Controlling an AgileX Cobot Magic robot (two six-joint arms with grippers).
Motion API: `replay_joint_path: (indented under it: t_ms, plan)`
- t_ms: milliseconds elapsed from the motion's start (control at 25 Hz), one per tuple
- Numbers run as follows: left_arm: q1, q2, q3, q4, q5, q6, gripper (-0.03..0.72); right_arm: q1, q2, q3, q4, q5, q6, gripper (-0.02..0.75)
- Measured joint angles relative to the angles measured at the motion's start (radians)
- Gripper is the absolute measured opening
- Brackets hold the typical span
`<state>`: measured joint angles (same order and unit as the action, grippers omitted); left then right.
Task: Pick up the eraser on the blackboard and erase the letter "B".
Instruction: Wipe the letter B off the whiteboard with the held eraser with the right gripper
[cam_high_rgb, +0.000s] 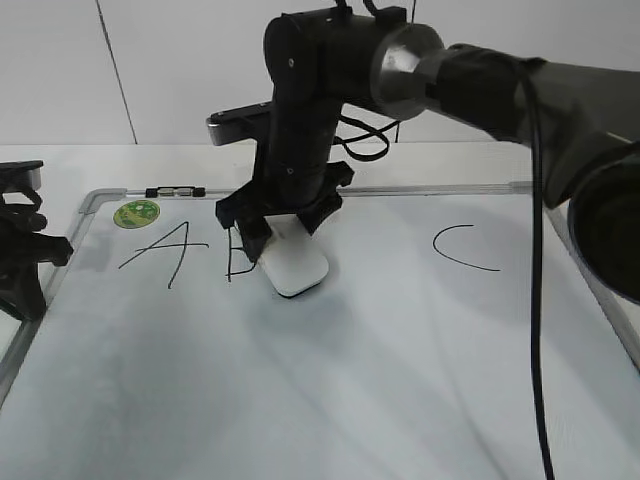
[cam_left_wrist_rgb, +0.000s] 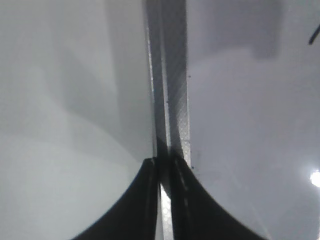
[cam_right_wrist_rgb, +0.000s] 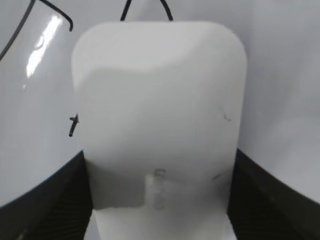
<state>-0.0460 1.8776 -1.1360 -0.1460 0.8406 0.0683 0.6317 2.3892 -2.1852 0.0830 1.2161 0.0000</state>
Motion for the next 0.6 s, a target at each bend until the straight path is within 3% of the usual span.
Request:
replay_joint_path:
  t_ms: [160, 600]
  plan:
    - [0.0, 0.0, 0.0, 0.0, 0.0, 0.0, 0.032, 0.0, 0.01, 0.0, 0.008, -0.021, 0.0, 0.623]
    - [0.0, 0.0, 0.0, 0.0, 0.0, 0.0, 0.032, 0.001, 0.01, 0.0, -0.012, -0.05, -0.007, 0.626]
